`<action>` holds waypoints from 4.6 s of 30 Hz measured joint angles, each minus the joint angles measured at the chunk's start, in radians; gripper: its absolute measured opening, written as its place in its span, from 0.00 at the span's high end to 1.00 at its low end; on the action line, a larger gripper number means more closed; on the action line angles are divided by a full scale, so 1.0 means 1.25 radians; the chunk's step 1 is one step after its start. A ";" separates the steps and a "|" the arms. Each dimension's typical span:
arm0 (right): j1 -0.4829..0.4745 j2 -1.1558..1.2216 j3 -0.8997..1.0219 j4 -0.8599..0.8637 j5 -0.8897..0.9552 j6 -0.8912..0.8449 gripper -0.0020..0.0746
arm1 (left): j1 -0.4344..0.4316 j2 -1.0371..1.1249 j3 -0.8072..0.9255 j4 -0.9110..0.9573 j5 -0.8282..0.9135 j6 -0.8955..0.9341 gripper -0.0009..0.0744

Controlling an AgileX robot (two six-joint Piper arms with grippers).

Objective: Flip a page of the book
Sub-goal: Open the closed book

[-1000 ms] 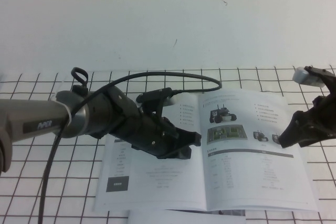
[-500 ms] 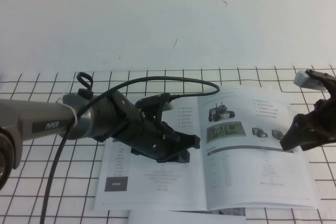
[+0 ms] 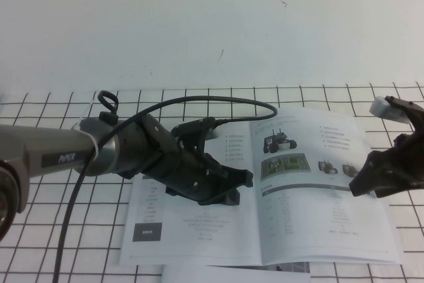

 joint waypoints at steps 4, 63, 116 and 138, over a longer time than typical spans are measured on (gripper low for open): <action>0.000 0.000 0.000 -0.008 -0.002 -0.006 0.34 | 0.000 0.000 0.000 0.001 0.000 0.000 0.99; -0.055 0.053 -0.007 0.154 0.131 -0.143 0.34 | 0.000 0.000 0.000 0.001 0.000 -0.002 0.99; 0.099 -0.124 -0.001 0.409 0.131 -0.176 0.36 | 0.071 -0.207 -0.001 0.121 0.096 -0.018 0.99; 0.280 -0.124 0.000 0.601 0.013 -0.318 0.36 | 0.124 -0.354 0.007 0.302 0.159 -0.106 0.99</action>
